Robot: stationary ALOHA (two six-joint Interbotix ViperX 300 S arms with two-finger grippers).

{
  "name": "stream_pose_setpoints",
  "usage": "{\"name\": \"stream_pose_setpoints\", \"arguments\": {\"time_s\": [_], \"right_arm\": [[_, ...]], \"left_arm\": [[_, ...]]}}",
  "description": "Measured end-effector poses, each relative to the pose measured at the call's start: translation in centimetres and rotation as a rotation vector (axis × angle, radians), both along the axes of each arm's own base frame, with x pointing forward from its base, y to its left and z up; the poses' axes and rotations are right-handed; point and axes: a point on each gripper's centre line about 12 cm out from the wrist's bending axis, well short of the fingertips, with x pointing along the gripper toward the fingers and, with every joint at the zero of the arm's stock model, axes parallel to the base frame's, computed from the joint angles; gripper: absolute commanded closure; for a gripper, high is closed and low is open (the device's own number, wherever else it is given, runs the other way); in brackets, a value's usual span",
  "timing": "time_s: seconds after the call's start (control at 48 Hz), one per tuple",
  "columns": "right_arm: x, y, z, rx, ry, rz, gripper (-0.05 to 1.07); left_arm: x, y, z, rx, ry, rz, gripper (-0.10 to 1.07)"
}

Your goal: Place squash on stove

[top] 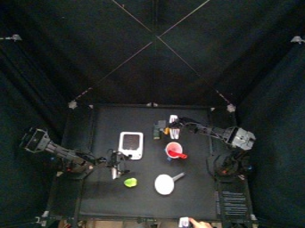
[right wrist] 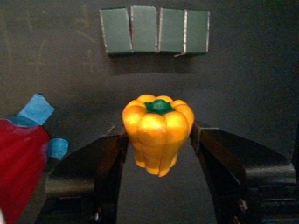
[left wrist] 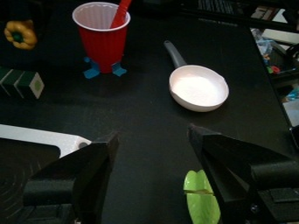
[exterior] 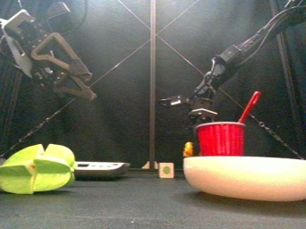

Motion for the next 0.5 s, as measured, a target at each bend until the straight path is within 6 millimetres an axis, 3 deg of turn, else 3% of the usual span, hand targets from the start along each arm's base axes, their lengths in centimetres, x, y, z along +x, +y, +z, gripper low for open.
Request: {"name": "stream_pose_setpoints", "arguments": {"time_s": [0.5], "right_arm": [[5.0,2.7,3.2,0.032,-0.218,-0.002,0.21]], "left_arm": [[-2.8,1.7,0.6,-0.050,-0.067,0.084,0.01]]}}
